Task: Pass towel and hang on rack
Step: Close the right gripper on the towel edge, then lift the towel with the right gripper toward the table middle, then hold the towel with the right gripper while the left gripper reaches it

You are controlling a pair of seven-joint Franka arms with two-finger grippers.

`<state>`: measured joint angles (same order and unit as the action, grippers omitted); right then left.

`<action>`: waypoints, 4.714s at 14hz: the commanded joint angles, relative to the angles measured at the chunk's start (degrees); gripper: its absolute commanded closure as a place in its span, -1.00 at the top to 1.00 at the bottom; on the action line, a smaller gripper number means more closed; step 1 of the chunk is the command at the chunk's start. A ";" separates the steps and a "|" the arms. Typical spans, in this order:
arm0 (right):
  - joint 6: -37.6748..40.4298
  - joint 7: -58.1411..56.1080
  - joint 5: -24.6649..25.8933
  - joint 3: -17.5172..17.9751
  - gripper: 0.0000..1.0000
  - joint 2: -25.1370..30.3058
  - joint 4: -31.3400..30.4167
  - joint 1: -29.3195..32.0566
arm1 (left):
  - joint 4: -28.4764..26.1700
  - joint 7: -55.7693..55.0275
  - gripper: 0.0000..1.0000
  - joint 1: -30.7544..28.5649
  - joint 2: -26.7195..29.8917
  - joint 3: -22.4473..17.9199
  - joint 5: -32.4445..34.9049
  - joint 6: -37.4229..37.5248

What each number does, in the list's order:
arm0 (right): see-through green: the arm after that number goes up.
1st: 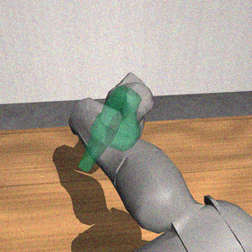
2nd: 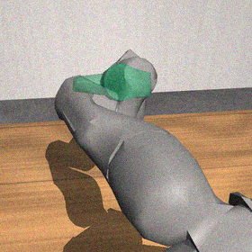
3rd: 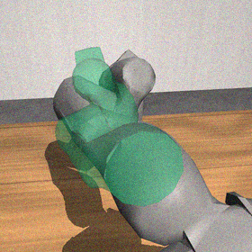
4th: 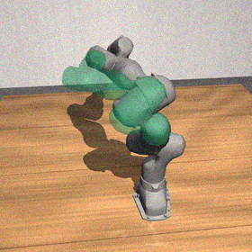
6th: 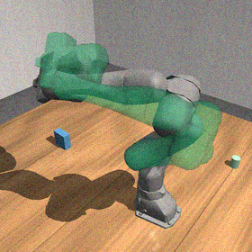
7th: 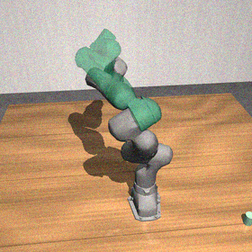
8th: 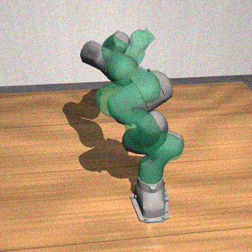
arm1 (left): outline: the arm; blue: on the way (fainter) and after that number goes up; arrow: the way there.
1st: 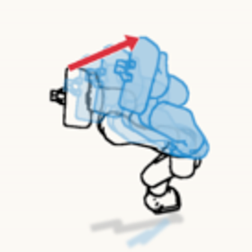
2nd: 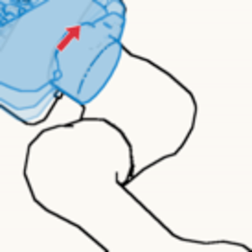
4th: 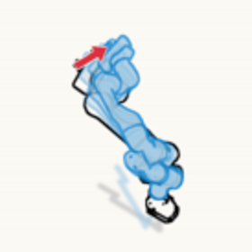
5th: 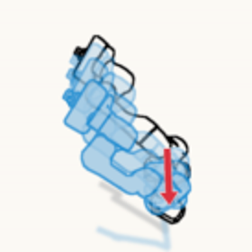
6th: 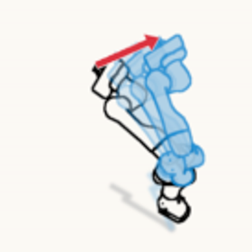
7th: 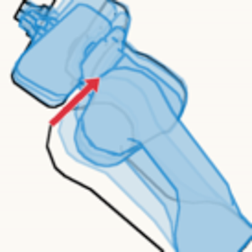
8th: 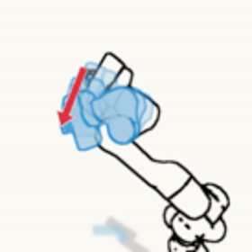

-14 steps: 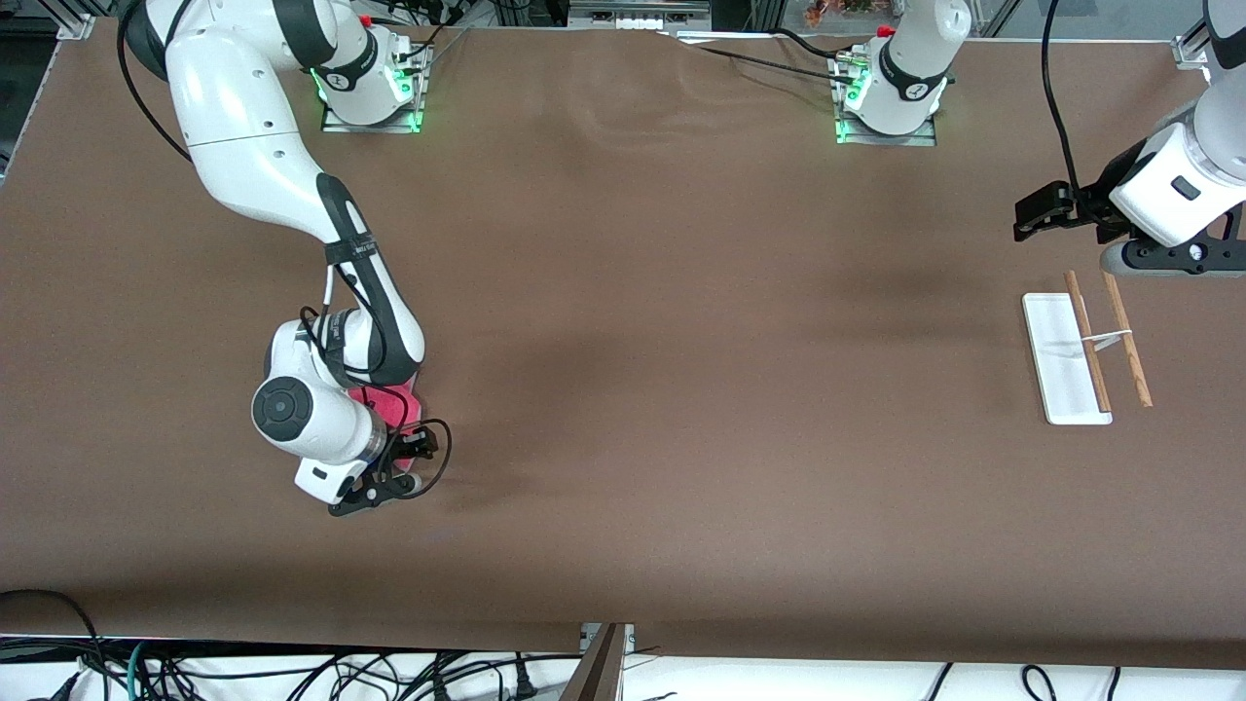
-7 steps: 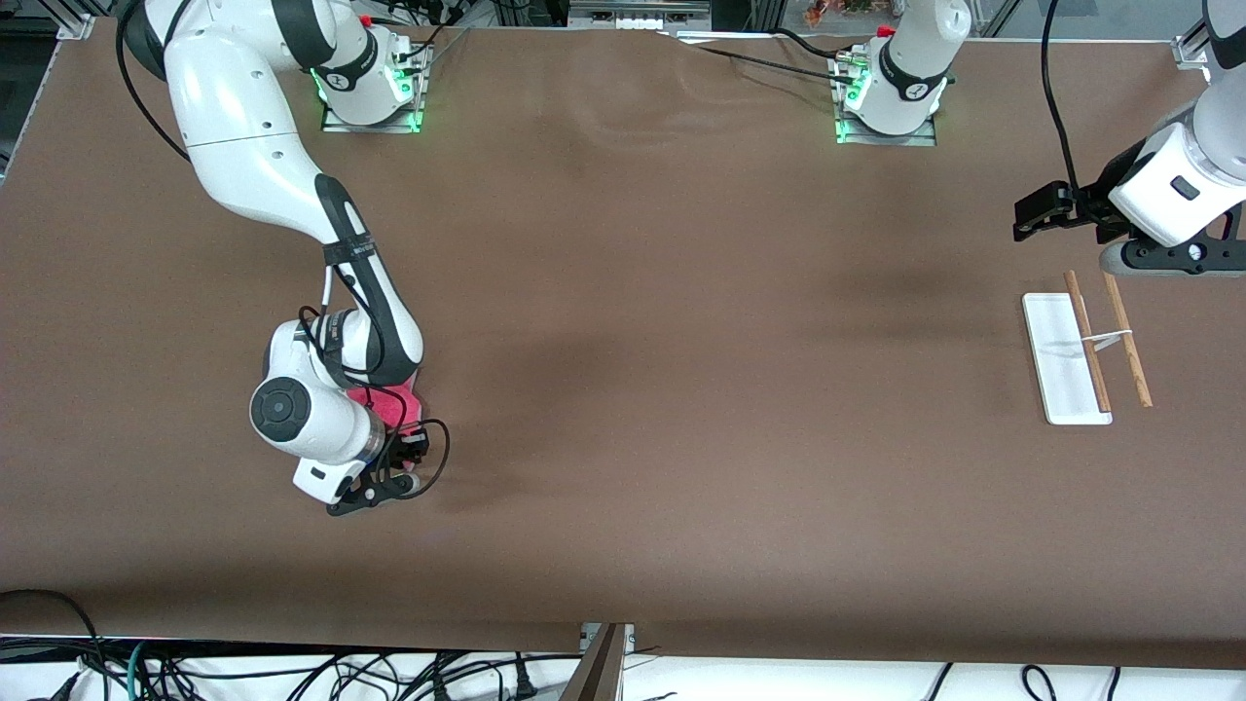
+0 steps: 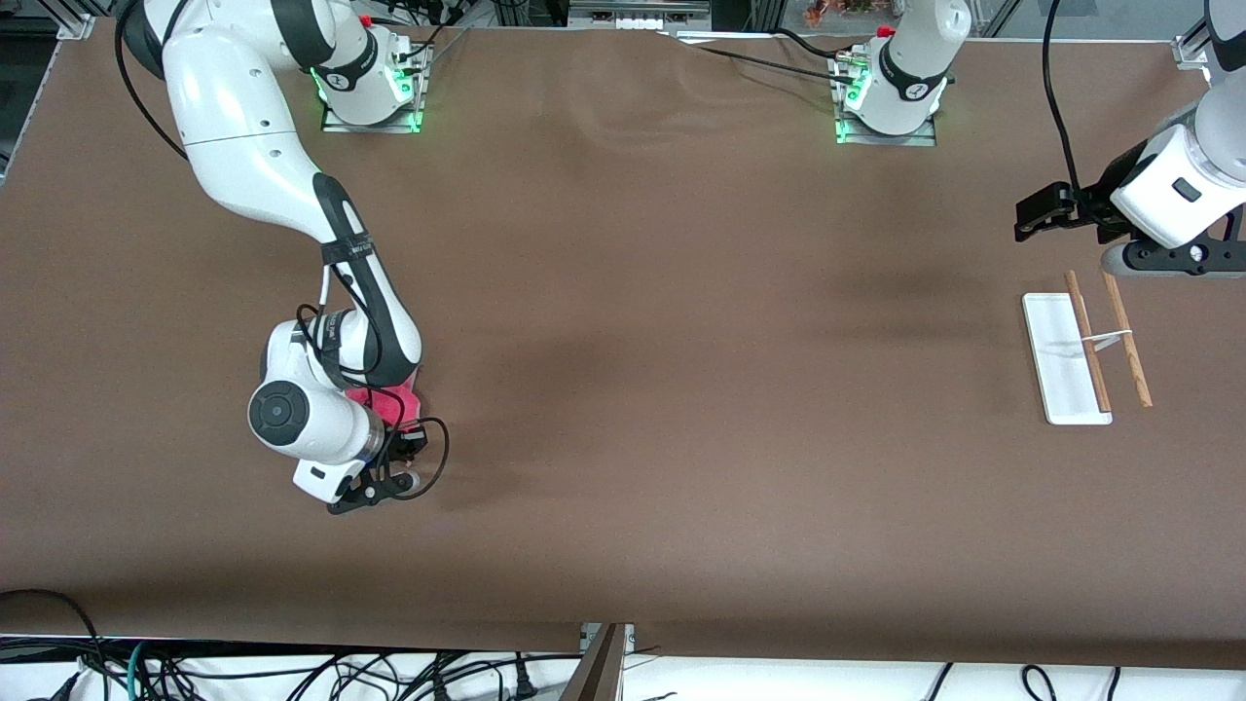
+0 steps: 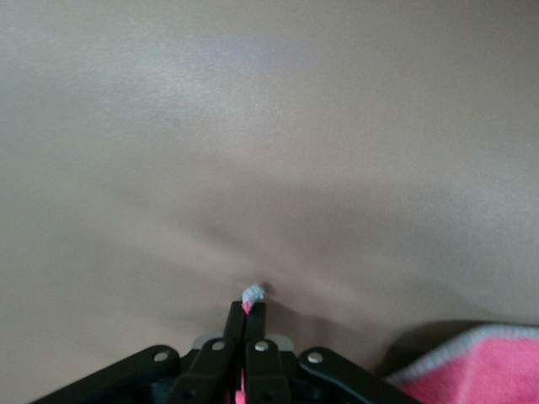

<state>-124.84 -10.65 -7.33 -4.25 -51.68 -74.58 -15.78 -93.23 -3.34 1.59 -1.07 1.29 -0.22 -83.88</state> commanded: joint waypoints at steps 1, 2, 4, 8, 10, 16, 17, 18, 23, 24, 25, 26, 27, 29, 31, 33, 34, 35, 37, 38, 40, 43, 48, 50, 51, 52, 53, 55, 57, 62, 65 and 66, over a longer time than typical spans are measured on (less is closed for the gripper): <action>9.32 -1.04 -1.29 0.74 -1.00 2.02 4.86 0.58 | 1.82 -0.43 1.00 -0.27 -0.60 0.12 -0.13 3.28; 12.74 -0.95 -1.29 0.74 -1.00 2.46 6.88 0.40 | 1.82 -0.52 1.00 -0.27 -0.60 0.20 -0.05 3.46; 19.51 0.01 -1.20 0.74 -1.00 2.82 10.84 0.14 | 2.09 -0.61 1.00 -0.27 -0.60 0.47 -0.13 3.64; 30.86 6.06 -1.20 4.33 -1.00 3.51 18.58 0.05 | 4.19 -0.52 1.00 -0.18 -0.69 0.73 1.18 3.73; 33.86 11.41 -1.11 7.57 -1.00 5.70 18.94 -0.04 | 4.20 -0.26 1.00 -0.01 -0.69 0.73 1.45 4.16; 40.72 29.61 -10.29 15.42 -1.00 13.09 19.38 0.75 | 4.81 -0.09 1.00 0.52 -0.52 2.05 1.44 5.04; 40.73 32.07 -13.38 15.42 -1.00 14.06 19.38 0.75 | 4.99 -0.43 1.00 0.52 -0.52 2.05 1.19 4.96; 40.38 34.88 -15.59 15.50 -1.00 14.50 19.47 0.67 | 5.08 -0.35 1.00 0.34 -0.52 1.70 0.32 4.87; 32.84 51.75 -28.94 17.70 -1.00 15.91 19.47 -0.04 | 10.25 0.36 1.00 -0.36 -3.93 1.17 -0.75 5.30; 30.56 54.48 -31.58 17.79 -1.00 15.91 19.47 -0.04 | 10.61 -0.08 1.00 -0.36 -3.94 1.26 -0.84 5.66; 28.27 56.95 -33.96 17.88 -1.00 15.91 19.47 -0.21 | 10.96 0.27 1.00 -0.36 -3.94 1.26 -0.92 6.09; 26.25 58.88 -35.46 18.22 -1.00 16.00 19.47 -1.00 | 10.97 0.36 1.00 -0.53 -3.60 1.17 -1.97 7.58; 24.14 60.82 -35.91 19.27 -1.00 16.00 19.47 -1.09 | 10.97 0.62 1.00 -0.88 -3.59 1.17 -3.63 8.11; 19.13 65.03 -35.83 23.13 -1.00 16.00 19.47 -1.09 | 10.96 0.88 1.00 -0.89 -4.03 1.26 -6.89 8.12; 14.21 69.25 -35.83 25.77 -1.00 16.00 19.47 -1.79 | 10.27 0.97 1.00 -0.62 -5.16 1.52 -10.22 8.29; 10.86 72.16 -35.74 27.28 -1.00 16.00 19.47 -2.67 | 10.52 0.97 1.00 -0.62 -8.06 1.52 -17.41 8.38; 10.32 72.87 -35.74 27.28 -1.00 16.00 19.47 -3.46 | 10.87 0.97 1.00 -0.45 -9.29 1.52 -20.49 8.30; 9.88 72.97 -35.74 27.37 -1.00 16.00 19.47 -3.55 | 10.96 1.06 1.00 -0.62 -10.96 1.52 -25.22 8.12; 9.00 73.05 -35.74 27.37 -1.00 16.00 19.47 -3.99 | 10.53 4.20 1.00 -0.54 -12.37 1.52 -34.20 8.21; 8.56 73.05 -35.65 27.37 -1.00 16.00 19.38 -4.25 | 10.61 7.79 1.00 -0.10 -12.99 1.61 -36.06 8.12; 7.86 73.05 -35.65 27.37 -1.00 16.00 19.38 -4.52 | 10.79 15.52 1.00 0.25 -14.48 1.70 -40.35 7.42; 7.77 73.05 -35.30 27.19 -1.00 16.00 19.38 -5.04 | 10.44 26.68 1.00 0.78 -18.78 1.79 -51.08 4.17; 7.77 73.05 -35.21 27.19 -1.00 16.00 19.38 -5.05 | 9.91 48.56 1.00 1.05 -25.12 1.79 -63.05 3.02; 7.77 73.05 -35.30 27.19 -1.00 16.00 19.38 -5.05 | 9.91 59.18 1.00 1.83 -27.14 1.79 -64.72 1.54; 7.77 73.05 -35.30 27.19 -1.00 16.00 19.38 -5.05 | 9.91 63.94 1.00 2.01 -27.84 1.79 -65.08 0.22; 7.77 73.05 -35.21 27.19 -1.00 16.00 19.38 -5.05 | 9.91 67.38 1.00 2.27 -28.72 1.79 -65.78 -0.66; 7.77 73.05 -35.21 27.19 -1.00 16.00 19.38 -5.05 | 9.82 70.38 1.00 2.89 -29.86 1.79 -68.48 -0.84; 7.77 73.05 -35.21 27.19 -1.00 16.00 19.38 -5.05 | 9.82 78.27 1.00 3.76 -31.01 1.79 -70.09 -1.72; 7.77 73.05 -35.21 27.11 -1.00 16.00 19.38 -5.05 | 8.86 82.17 1.00 3.95 -31.01 1.79 -70.53 -2.43; 7.86 72.97 -35.21 27.11 -1.00 16.00 19.38 -5.05 | 8.77 84.11 0.81 4.39 -31.81 1.79 -74.84 -3.31; 7.86 72.97 -35.21 27.11 -1.00 16.00 19.38 -5.05 | 8.77 85.70 -0.22 5.17 -31.72 1.79 -75.01 -3.48; 7.86 72.97 -35.21 27.11 -1.00 16.00 19.38 -5.05 | 8.77 85.70 -0.42 5.26 -31.72 1.79 -75.10 -3.57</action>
<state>-116.38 61.44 -42.20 22.89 -36.36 -54.71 -20.69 -84.77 80.51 6.04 -32.65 3.21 -73.63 -86.72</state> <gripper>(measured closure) 0.982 0.330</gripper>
